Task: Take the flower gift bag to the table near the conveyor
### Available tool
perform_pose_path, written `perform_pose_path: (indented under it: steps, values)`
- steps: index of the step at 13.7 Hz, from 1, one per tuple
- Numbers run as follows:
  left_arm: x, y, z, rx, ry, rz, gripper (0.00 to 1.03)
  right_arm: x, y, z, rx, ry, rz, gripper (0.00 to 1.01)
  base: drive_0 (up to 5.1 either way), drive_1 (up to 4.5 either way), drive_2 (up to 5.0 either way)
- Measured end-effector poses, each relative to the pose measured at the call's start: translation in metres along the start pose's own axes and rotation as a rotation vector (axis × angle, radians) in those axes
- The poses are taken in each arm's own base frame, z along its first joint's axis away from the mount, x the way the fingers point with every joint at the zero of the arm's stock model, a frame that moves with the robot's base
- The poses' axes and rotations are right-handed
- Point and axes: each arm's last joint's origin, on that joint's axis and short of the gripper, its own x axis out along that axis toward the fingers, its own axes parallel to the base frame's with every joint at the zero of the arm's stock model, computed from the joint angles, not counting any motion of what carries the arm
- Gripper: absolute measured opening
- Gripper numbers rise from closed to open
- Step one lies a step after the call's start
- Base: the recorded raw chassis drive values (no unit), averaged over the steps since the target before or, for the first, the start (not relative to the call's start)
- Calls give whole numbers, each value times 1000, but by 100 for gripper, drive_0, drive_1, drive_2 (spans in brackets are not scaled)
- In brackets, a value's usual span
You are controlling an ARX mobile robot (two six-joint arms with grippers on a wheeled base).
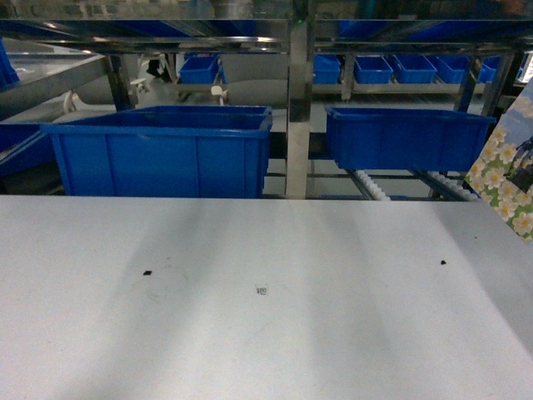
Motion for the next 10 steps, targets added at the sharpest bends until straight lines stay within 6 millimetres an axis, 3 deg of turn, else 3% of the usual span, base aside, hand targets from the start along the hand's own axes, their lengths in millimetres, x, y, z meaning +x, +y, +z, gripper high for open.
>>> perform_pose_path:
  steps: [4,6,10]
  values:
    - [0,0,0,0,0,0,2,35,-38,-33,114,128,-16,2,0,0,0]
    - [0,0,0,0,0,0,2,48,-46,-35,130,143,16,2,0,0,0]
    - [0,0,0,0,1,0,2,60,-52,-65,154,258,56,2,0,0,0]
